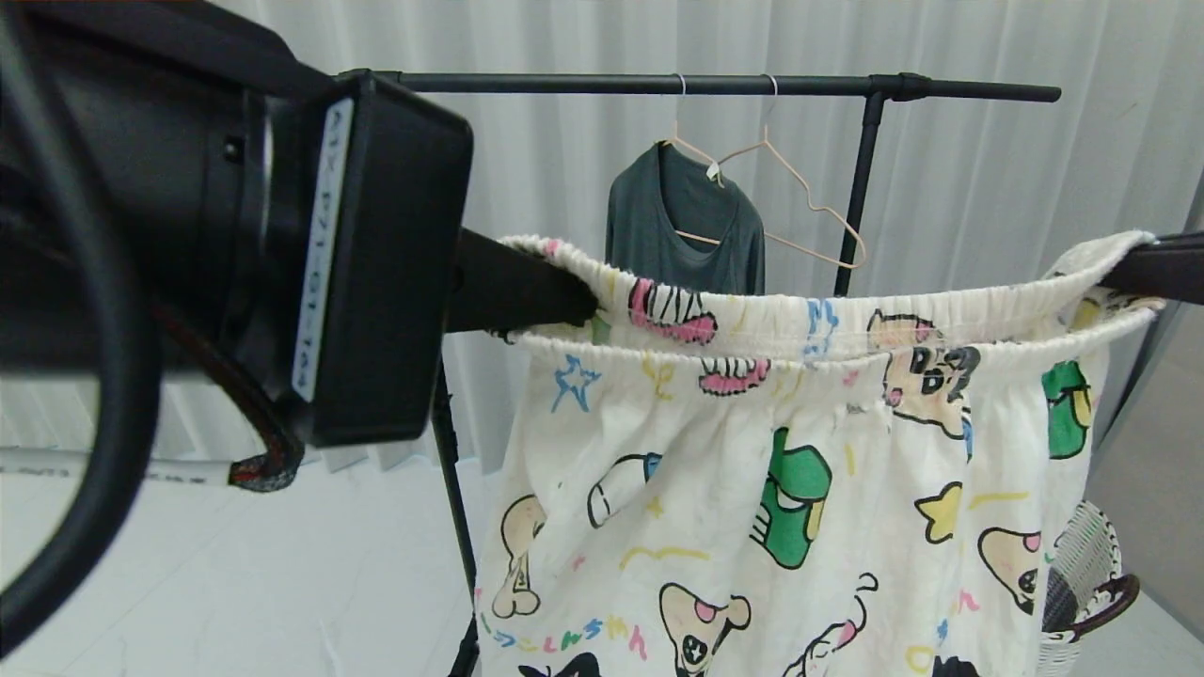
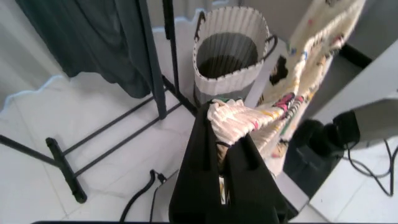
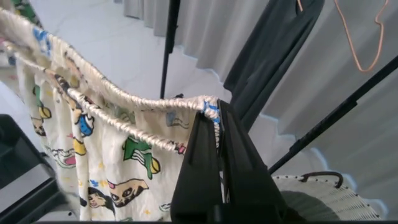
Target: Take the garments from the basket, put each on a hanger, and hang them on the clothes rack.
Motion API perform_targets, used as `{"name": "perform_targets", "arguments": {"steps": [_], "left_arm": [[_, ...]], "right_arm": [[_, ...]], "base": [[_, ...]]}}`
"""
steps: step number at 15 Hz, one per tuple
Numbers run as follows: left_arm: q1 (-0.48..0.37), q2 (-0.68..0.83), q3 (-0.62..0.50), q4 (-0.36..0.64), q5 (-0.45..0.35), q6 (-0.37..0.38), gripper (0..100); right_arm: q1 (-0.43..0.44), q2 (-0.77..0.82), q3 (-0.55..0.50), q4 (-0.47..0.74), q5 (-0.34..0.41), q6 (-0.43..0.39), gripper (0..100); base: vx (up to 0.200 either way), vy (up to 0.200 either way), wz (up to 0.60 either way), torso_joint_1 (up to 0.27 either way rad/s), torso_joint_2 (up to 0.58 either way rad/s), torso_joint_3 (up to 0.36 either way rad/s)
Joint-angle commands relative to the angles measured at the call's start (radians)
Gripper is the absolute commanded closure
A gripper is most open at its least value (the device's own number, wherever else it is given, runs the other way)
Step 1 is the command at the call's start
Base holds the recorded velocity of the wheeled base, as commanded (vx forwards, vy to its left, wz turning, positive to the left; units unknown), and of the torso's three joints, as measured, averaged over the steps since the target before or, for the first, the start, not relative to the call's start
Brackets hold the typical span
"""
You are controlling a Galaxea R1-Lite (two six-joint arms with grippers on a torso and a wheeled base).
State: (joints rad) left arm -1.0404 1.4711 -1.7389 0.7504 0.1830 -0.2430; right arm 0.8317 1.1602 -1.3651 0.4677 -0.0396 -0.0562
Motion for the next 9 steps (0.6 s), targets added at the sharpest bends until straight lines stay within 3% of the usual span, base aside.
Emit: {"name": "perform_targets", "arguments": {"steps": [1, 4, 9], "left_arm": [[0.011, 0.006, 0.010, -0.020, 0.001, -0.001, 100], [0.017, 0.018, 0.012, -0.037, 0.010, 0.004, 100], [0.138, 0.032, 0.093, -0.037, 0.158, 0.022, 100]], "right_arm": [[0.014, -0.001, 0.021, 0.000, 0.001, -0.001, 0], [0.037, -0.057, 0.106, 0.000, 0.004, -0.011, 0], [0.014, -0.172, 0.230, -0.003, 0.010, 0.002, 0]], "base": [[0.000, 0.000, 0.00, 0.000, 0.00, 0.000], [0.000, 0.000, 0.00, 0.000, 0.00, 0.000], [0.000, 0.000, 0.00, 0.000, 0.00, 0.000]]}}
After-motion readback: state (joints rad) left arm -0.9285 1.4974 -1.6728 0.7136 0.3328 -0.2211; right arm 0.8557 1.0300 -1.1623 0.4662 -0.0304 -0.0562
